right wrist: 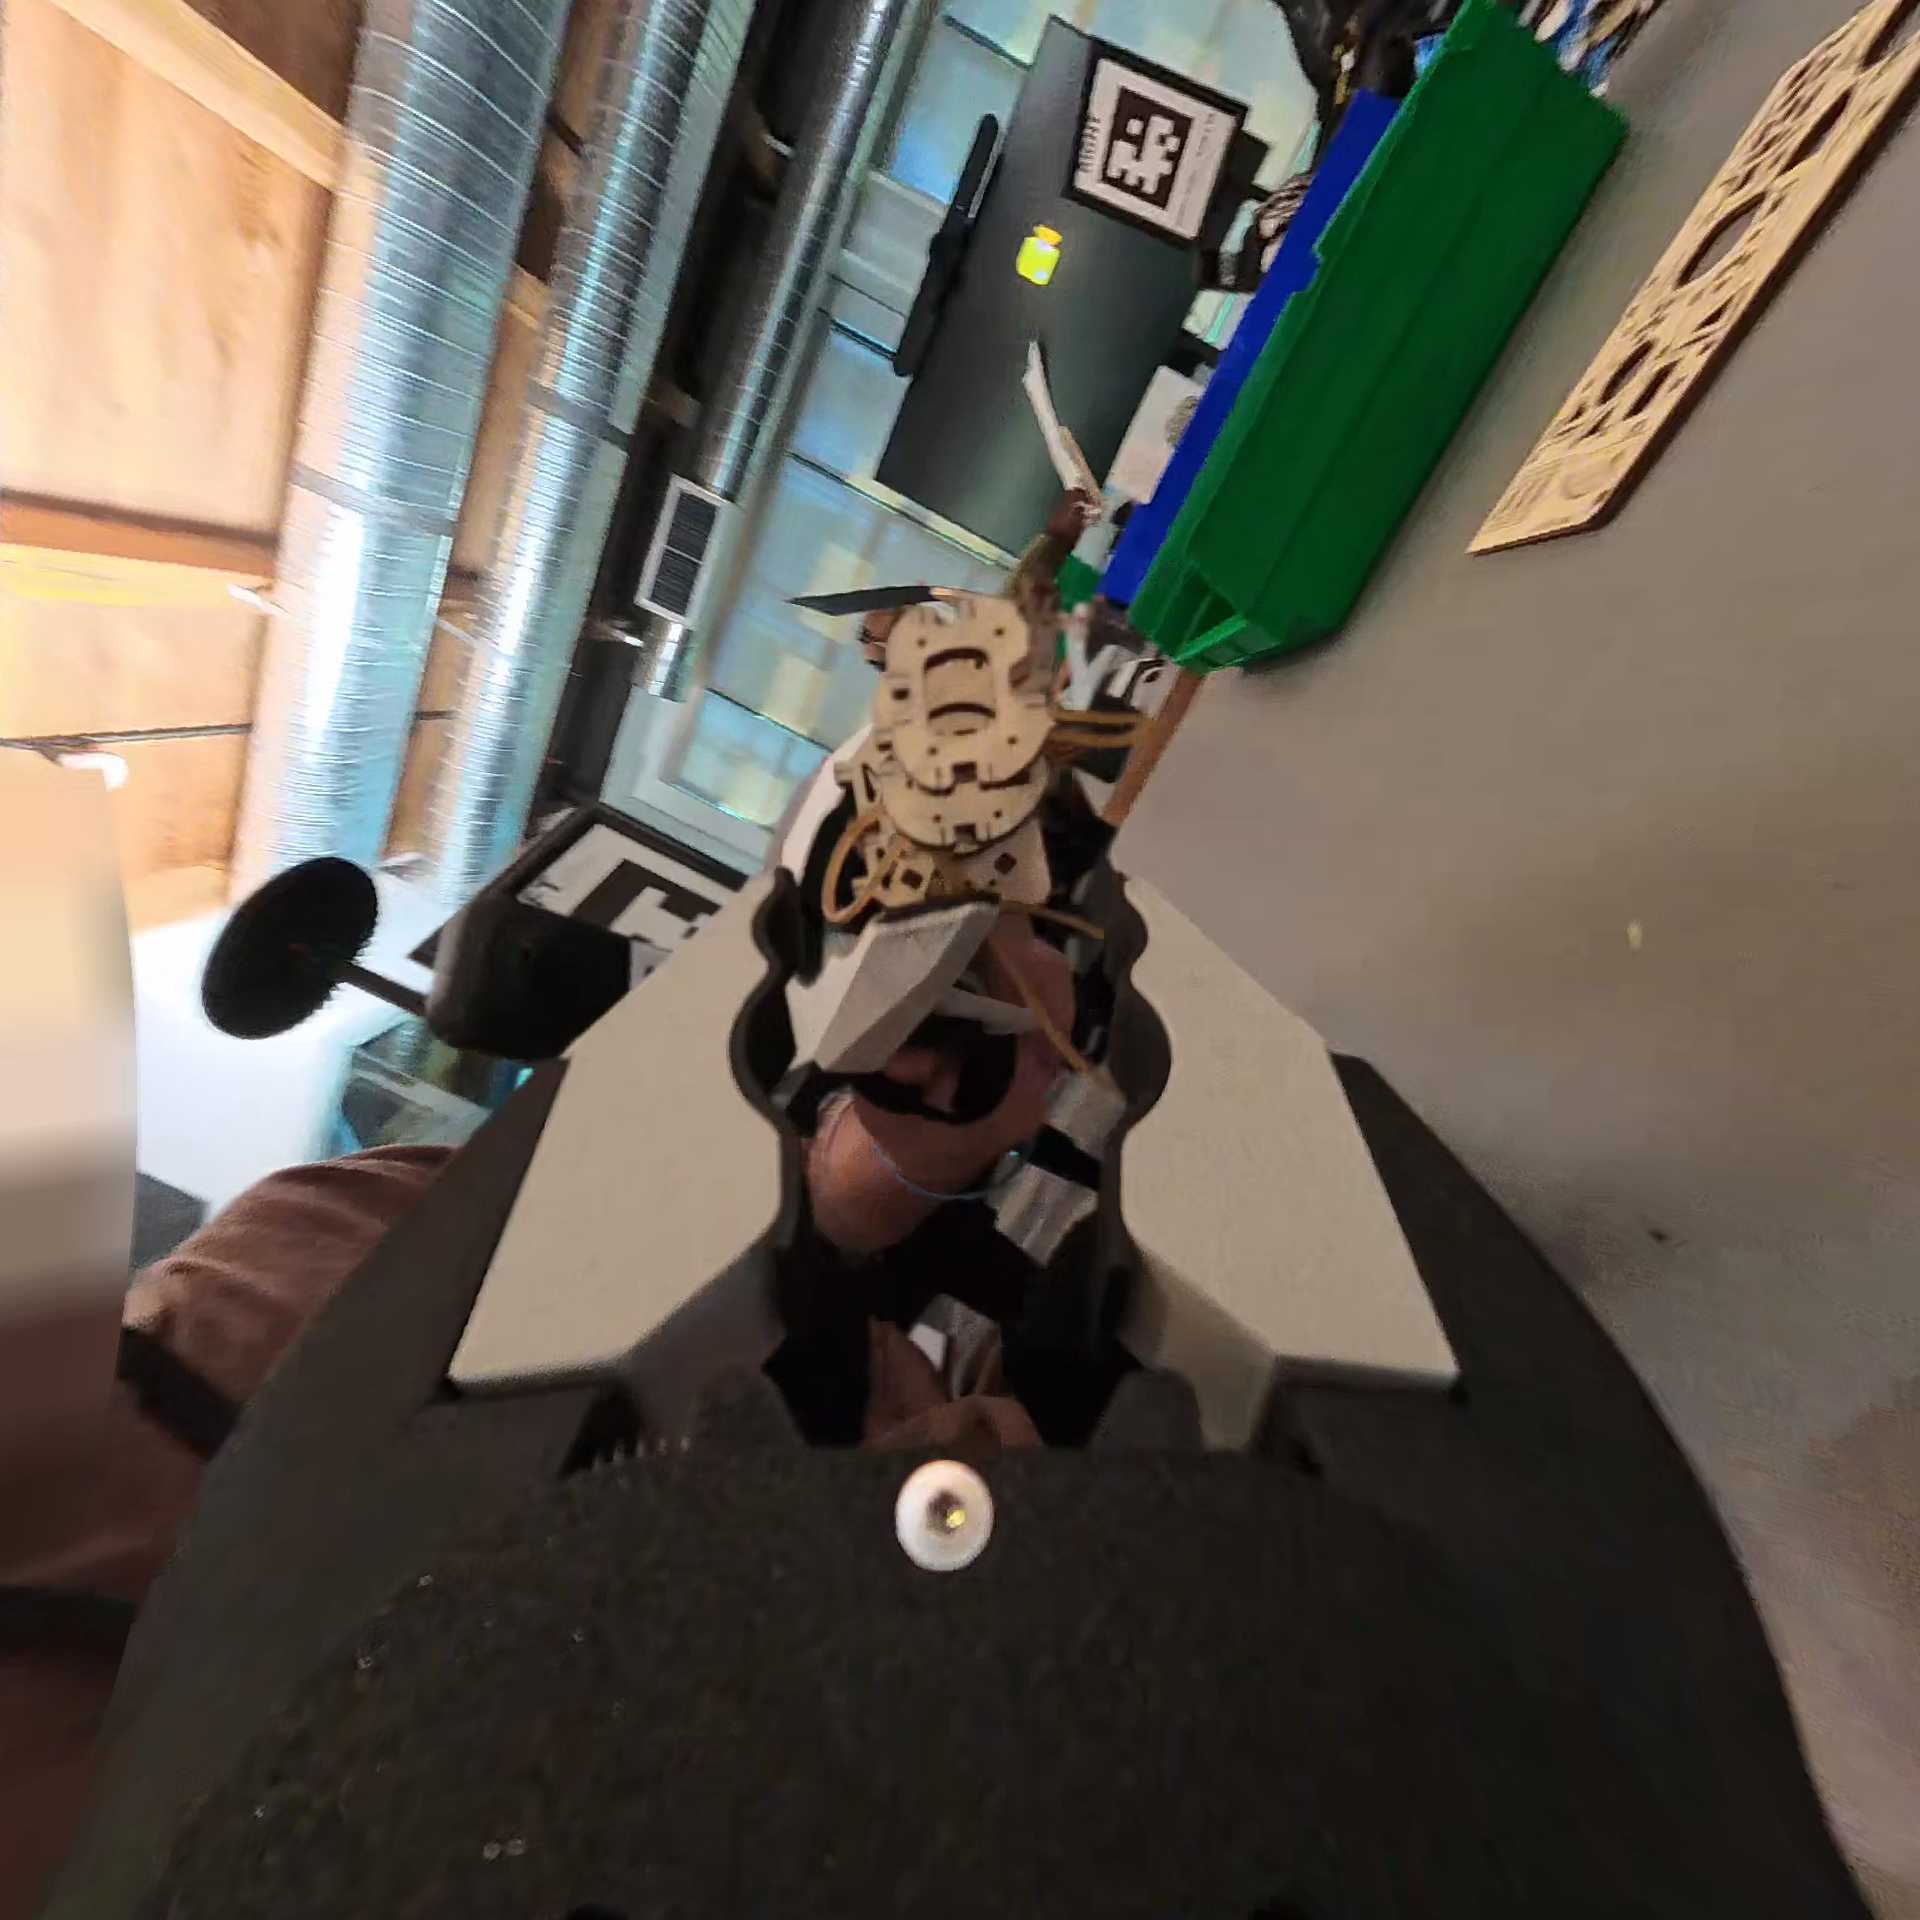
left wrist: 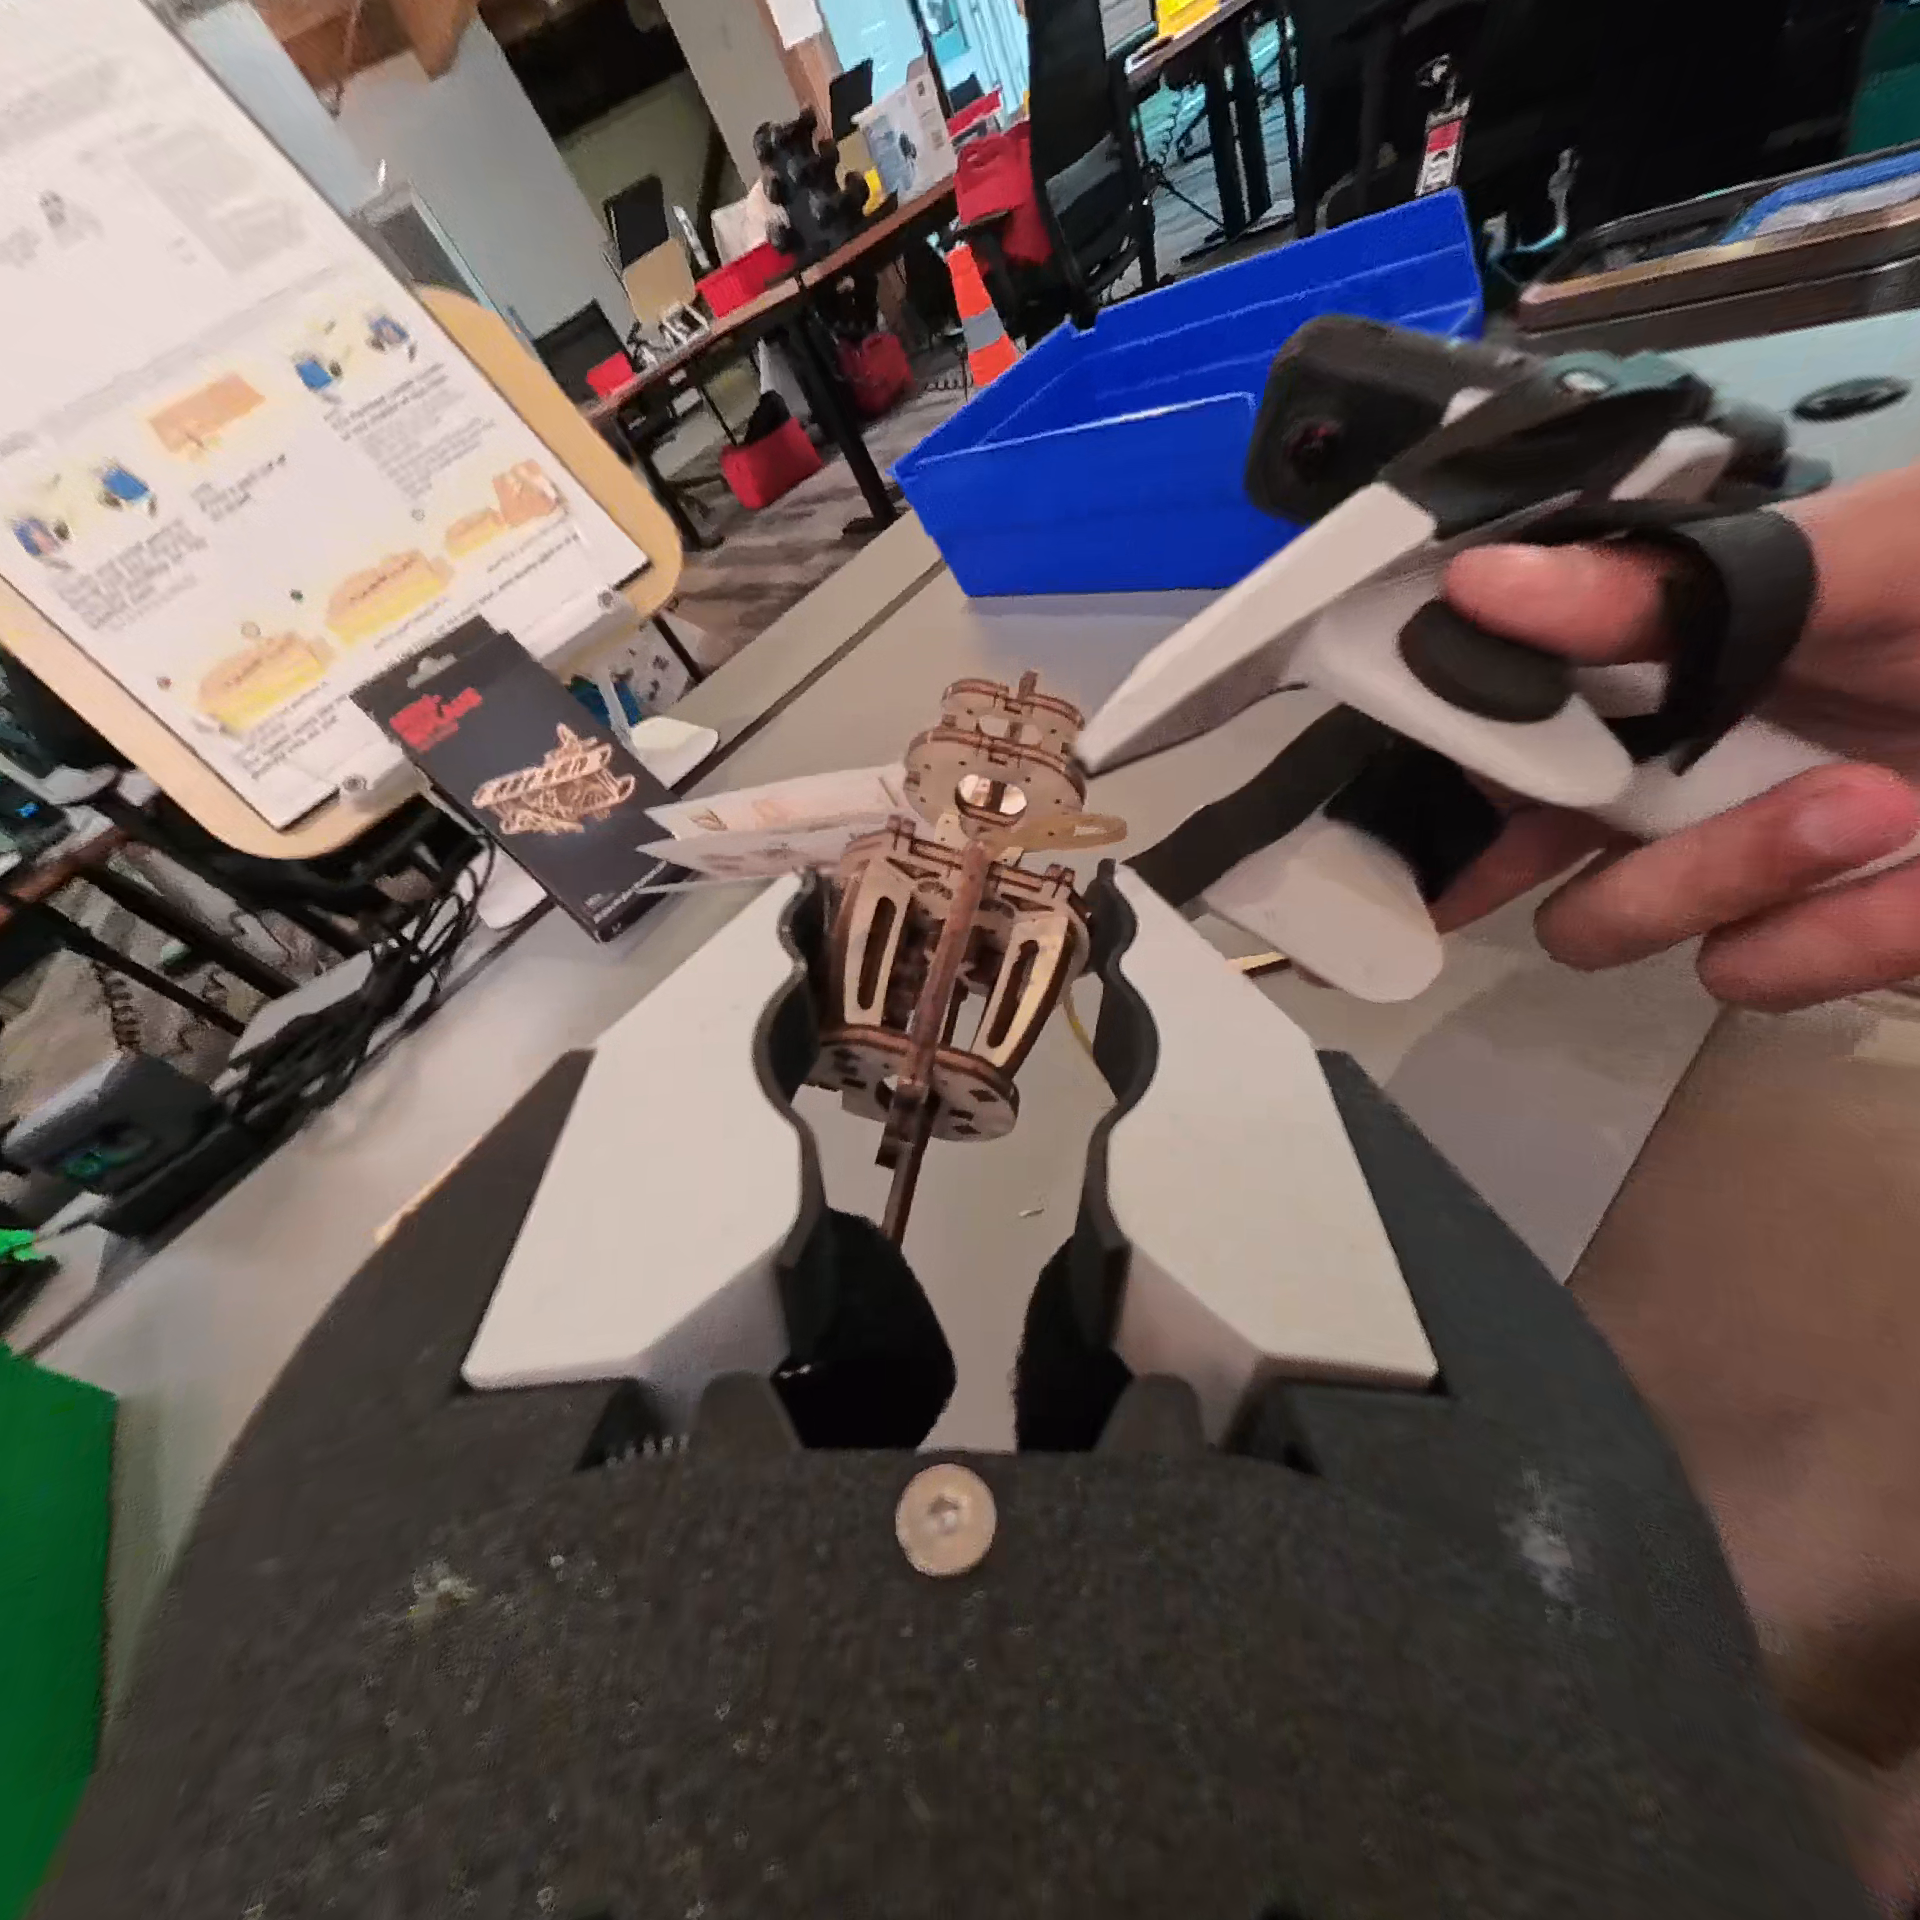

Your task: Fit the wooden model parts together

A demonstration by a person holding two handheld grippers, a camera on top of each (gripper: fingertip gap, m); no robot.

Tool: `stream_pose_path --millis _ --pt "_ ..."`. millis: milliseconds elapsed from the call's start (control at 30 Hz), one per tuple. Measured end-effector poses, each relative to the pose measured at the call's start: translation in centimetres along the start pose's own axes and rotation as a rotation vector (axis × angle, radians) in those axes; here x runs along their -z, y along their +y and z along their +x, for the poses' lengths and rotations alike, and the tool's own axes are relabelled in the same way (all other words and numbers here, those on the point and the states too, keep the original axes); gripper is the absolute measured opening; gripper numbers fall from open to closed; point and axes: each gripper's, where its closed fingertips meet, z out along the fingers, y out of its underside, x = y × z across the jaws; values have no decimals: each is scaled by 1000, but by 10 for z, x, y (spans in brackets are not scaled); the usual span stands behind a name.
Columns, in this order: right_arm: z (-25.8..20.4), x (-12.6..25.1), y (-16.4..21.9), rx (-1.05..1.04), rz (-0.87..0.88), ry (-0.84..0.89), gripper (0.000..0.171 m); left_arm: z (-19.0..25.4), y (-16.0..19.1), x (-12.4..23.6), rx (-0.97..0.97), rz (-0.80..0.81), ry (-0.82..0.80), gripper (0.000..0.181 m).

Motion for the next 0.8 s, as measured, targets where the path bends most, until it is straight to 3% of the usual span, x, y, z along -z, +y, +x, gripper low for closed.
stream_pose_path --millis 33,233,300,433,567,633,800 --pt "-1 0 1 -8 -8 -13 55 4 -2 0 -17 8 4 49" --pt "14 16 4 153 -60 201 44 2 -2 0 -155 0 -59 49" --pt "14 23 3 255 -94 284 32 1 -3 2 -213 8 -78 50" --pt "-9 41 -11 363 -124 261 30 5 -11 8 -305 58 -79 50" --pt "-23 81 -40 486 -135 294 24 10 -13 15 -215 83 11 49" --pt "-35 80 -37 628 -159 287 12 16 -16 18 -174 118 86 49" --pt "-40 61 -14 883 -248 290 14 32 -19 25 -2 144 309 50"
